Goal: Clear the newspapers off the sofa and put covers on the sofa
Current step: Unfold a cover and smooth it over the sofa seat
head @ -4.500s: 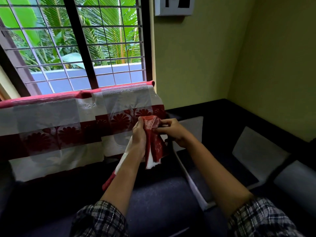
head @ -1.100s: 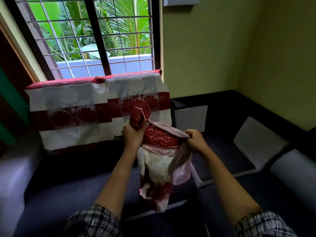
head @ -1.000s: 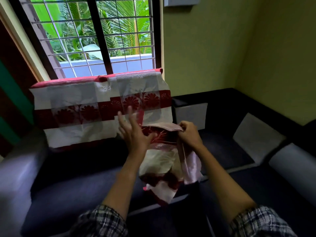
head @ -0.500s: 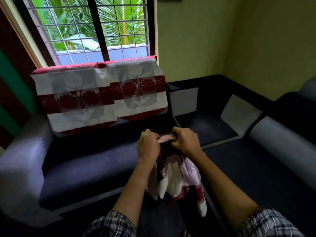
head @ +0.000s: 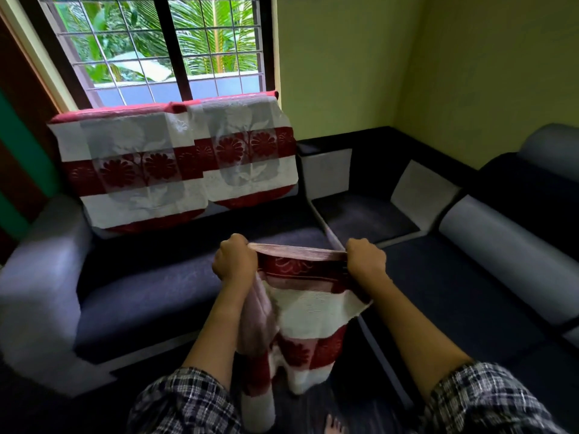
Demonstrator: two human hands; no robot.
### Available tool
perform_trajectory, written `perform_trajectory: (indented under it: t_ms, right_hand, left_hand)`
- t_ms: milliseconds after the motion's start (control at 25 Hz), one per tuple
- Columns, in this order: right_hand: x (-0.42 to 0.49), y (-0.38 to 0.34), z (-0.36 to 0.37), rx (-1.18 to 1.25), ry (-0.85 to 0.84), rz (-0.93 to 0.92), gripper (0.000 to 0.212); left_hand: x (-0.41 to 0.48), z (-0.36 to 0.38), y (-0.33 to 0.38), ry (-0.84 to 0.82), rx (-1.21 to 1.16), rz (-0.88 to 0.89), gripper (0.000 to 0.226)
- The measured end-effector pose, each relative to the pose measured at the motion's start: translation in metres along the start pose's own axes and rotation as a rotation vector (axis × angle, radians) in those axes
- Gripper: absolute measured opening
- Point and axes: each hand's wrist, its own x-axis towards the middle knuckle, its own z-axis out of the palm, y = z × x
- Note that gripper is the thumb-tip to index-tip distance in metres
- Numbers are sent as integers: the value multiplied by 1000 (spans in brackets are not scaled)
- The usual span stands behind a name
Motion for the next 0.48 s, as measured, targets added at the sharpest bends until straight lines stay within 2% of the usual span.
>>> perform_trajectory:
  t_ms: [280, 400, 480]
  right_hand:
    - [-11, 5, -6, 69, 57, 99, 21]
    - [-8, 8, 0, 375, 105, 155, 17]
    - [-9, 8, 5, 640, 205, 217, 19]
  left_hand:
    - [-6, -9, -23, -5, -10, -59, 18]
    - [-4, -11, -32, -46, 14, -136, 16]
    - [2, -9, -40, -167, -43, -238, 14]
